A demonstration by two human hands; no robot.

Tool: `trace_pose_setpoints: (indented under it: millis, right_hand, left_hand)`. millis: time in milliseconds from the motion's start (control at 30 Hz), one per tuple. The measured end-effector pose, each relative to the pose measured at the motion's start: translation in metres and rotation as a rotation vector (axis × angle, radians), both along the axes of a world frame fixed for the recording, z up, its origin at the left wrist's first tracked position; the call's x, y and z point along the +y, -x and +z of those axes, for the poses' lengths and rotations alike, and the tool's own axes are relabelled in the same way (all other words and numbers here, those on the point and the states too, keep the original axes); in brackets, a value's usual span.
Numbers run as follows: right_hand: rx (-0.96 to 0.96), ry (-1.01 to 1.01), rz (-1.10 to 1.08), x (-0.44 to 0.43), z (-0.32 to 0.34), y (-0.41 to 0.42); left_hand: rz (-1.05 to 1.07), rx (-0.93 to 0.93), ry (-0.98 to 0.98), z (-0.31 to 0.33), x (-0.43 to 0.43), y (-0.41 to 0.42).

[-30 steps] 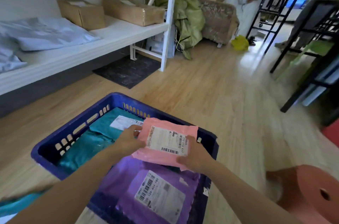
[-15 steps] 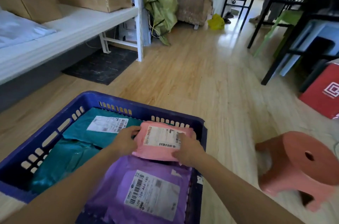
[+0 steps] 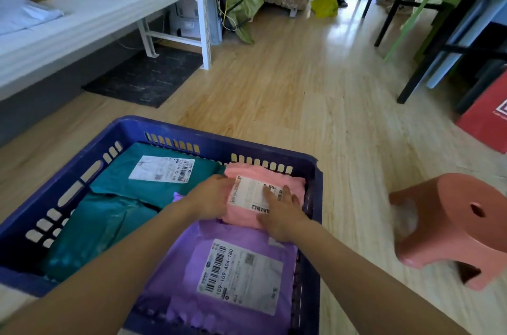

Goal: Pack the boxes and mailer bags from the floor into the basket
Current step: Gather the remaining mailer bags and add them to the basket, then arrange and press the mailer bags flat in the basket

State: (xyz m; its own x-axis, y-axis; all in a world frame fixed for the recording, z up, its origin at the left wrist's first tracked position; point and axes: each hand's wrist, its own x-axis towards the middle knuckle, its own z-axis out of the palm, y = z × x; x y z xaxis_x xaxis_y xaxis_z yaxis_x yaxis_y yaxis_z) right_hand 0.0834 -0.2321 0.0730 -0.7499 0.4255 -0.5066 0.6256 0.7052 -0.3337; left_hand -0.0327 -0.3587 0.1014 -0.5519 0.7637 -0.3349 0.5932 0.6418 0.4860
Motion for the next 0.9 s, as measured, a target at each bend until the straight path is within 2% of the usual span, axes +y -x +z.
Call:
trace_pose_setpoints:
  millis: [100,300,567,800,900]
  right_hand:
    - [-0.049,0.001,0.011,-0.001,-0.002,0.001]
    - [-0.101,-0.075,0.053,-0.002,0.015,0.009]
    - [0.372,-0.108,0.149,-0.047,0.053,0.026]
    - [0.539,0.019,0.195,-0.131,0.064,0.066]
    - [0.596,0.044,0.248,-0.175,0.060,0.084]
  left_hand:
    - [-0.036,0.022,0.077,-0.007,0.002,0.004]
    - [-0.018,0.077,0.047,0.000,-0.012,0.007]
    - [0.036,0.103,0.012,0.037,-0.086,0.033]
    - [0.223,0.285,-0.083,0.071,-0.201,0.052]
    - [0.306,0.309,-0.093,0.074,-0.254,0.056]
